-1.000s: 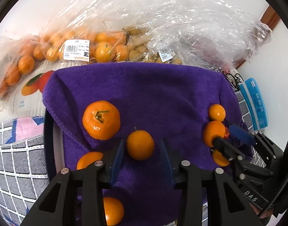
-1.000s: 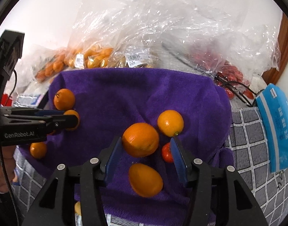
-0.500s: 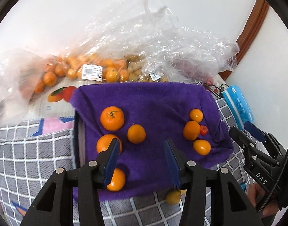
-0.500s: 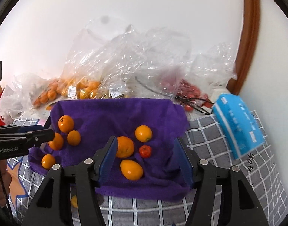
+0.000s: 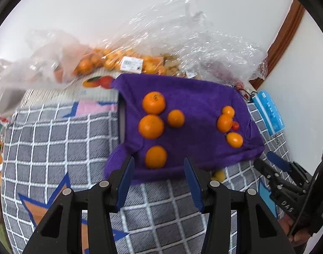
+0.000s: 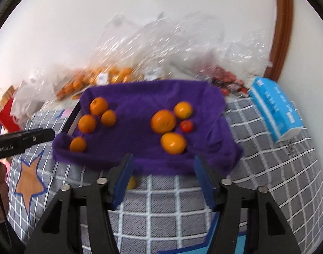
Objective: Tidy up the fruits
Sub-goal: 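Move both open tools back toward the two yellow-green fruits beside the towel, then grasp a yellow-green fruit with the right tool while the left tool grasps the other, then lift and carry the yellow-green fruit over the towel with both tools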
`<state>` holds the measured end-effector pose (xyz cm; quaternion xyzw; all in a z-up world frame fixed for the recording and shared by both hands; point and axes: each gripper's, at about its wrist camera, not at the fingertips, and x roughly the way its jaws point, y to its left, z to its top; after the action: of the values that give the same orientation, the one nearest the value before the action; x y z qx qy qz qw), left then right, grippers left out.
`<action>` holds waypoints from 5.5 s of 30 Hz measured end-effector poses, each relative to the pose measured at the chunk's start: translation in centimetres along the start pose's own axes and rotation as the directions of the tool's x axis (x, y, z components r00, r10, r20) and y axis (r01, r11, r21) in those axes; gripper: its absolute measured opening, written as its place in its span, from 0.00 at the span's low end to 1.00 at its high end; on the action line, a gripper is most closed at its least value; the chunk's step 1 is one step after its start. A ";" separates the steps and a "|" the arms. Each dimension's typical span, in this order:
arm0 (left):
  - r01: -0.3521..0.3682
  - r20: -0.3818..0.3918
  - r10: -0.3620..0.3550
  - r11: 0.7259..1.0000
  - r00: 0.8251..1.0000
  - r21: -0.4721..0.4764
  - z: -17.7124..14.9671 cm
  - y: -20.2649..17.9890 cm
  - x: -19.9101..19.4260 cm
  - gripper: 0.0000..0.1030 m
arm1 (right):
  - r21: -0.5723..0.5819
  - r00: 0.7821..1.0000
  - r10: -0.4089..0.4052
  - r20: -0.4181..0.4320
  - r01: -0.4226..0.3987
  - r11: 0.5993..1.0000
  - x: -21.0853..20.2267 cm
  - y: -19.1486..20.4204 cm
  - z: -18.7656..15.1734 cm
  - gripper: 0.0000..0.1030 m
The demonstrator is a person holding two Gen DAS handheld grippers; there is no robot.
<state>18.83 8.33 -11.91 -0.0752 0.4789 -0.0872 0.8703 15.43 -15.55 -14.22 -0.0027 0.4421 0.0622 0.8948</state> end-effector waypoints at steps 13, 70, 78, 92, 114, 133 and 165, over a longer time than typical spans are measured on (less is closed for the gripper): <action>0.001 -0.032 -0.003 0.998 0.999 -0.056 -2.0 3.6 1.2 0.45 | -0.081 0.992 0.030 -0.122 -0.040 0.996 4.7 4.1 -1.8 0.31; 0.045 -0.187 -0.015 0.986 0.982 0.158 -4.5 -10.2 8.7 0.24 | 0.069 0.997 -0.073 -0.037 0.075 0.995 0.7 -7.6 -3.8 0.24; 0.037 -0.154 -0.017 0.991 0.988 0.130 -4.8 -8.8 6.0 0.24 | 0.047 0.999 -0.051 -0.015 0.052 0.998 -0.5 -5.9 -3.1 0.24; 0.040 0.040 -0.043 0.997 0.998 0.070 -3.7 -6.7 -4.1 0.24 | 0.003 0.995 -0.042 0.093 0.042 0.999 -6.6 -2.0 0.5 0.24; 0.053 0.241 -0.062 0.998 0.969 0.045 -0.6 -6.1 -12.4 0.24 | 0.034 0.969 -0.089 0.228 0.084 0.996 -12.9 0.0 5.0 0.24; 0.036 0.285 -0.042 0.999 0.958 0.026 2.5 -5.4 -12.8 0.24 | 0.028 0.955 -0.097 0.281 0.093 0.995 -13.5 0.2 7.9 0.24; 0.015 0.311 -0.027 0.999 0.950 0.043 6.6 -6.1 -10.9 0.24 | 0.017 0.953 -0.089 0.290 0.088 0.996 -10.6 -1.1 11.4 0.24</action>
<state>18.14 5.19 1.84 -0.0758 0.3331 -0.0930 0.9352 18.18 -17.13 1.08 -0.0119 0.3053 0.0209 0.9519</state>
